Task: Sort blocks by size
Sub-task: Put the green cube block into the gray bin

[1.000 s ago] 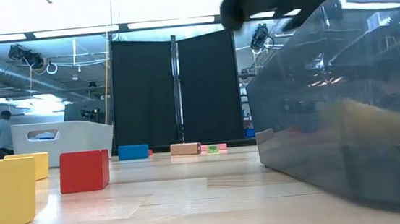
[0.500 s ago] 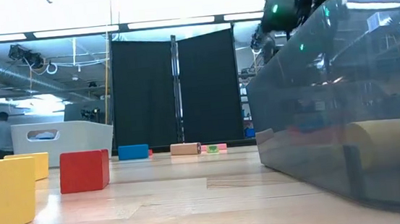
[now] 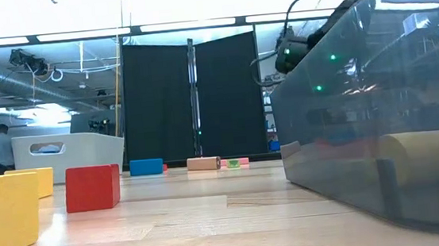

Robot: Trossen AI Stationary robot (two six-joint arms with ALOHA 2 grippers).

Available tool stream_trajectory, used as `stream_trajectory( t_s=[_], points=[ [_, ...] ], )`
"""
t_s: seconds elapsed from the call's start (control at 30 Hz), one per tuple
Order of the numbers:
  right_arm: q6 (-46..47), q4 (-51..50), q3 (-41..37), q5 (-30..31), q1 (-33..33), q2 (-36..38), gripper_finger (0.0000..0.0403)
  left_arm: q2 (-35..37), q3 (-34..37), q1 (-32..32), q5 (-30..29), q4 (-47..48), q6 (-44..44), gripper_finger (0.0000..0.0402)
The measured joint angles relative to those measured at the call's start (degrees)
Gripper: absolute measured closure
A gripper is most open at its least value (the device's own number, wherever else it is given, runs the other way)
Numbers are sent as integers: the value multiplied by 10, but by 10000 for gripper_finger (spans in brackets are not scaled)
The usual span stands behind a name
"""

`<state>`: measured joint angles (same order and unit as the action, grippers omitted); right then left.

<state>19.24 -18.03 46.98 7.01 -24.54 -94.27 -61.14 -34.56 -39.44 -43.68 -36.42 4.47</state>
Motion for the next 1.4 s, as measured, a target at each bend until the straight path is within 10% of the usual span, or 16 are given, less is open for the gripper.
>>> stream_trajectory(
  t_s=[0.67,0.9,1.4],
  points=[
    [17,-2,62,9,26,-43,261,20,6,-6,-22,23,22,97],
    [39,211,69,9,83,-8,261,80,6,-21,-58,49,27,97],
    [-39,374,434,-28,144,-301,261,148,5,-69,-62,103,28,97]
  ],
)
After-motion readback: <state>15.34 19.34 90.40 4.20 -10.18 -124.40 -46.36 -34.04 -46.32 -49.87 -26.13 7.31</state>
